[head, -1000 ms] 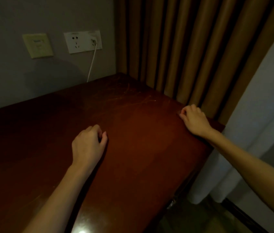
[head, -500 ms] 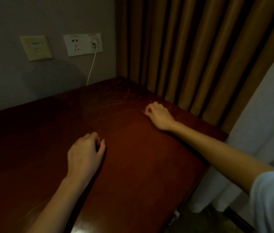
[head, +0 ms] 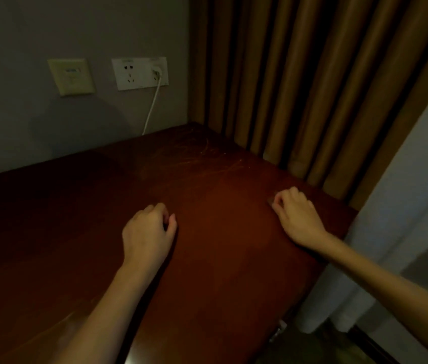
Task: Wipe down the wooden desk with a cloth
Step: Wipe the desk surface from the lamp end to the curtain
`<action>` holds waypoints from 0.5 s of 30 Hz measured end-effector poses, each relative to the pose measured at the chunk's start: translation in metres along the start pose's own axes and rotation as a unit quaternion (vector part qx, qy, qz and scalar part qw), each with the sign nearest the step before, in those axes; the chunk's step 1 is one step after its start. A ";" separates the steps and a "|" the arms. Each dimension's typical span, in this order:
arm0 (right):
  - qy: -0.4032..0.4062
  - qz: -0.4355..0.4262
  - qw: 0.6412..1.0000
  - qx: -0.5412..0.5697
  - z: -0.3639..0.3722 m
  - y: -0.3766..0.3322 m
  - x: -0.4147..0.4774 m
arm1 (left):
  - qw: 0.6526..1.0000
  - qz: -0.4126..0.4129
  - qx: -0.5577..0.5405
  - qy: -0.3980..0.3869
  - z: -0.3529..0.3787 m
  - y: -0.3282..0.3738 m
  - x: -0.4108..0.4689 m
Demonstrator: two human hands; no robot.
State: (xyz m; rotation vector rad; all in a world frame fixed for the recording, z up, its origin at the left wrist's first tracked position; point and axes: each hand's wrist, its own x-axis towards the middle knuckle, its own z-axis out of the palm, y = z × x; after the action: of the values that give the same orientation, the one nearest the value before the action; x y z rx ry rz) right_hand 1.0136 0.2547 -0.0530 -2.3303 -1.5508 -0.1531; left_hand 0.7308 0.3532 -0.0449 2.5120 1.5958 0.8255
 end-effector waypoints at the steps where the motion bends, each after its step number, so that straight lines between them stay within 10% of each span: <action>1: -0.003 -0.037 0.999 0.002 0.000 -0.019 -0.019 | 1.000 -0.009 -0.018 -0.007 -0.001 0.000 0.000; 9: -0.095 -0.315 0.940 0.097 0.005 -0.169 -0.075 | 0.983 -0.158 -0.096 0.015 -0.032 -0.034 0.020; 15: -0.079 -0.333 0.935 0.090 0.045 -0.243 -0.014 | 0.973 -0.211 -0.070 0.054 -0.026 -0.067 0.020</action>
State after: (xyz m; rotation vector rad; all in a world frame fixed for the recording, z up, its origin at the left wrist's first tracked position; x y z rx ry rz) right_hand 0.7823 0.3427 -0.0465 -1.6308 -2.2761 0.0216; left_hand 0.6698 0.3959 -0.0357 1.9563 1.9292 0.9823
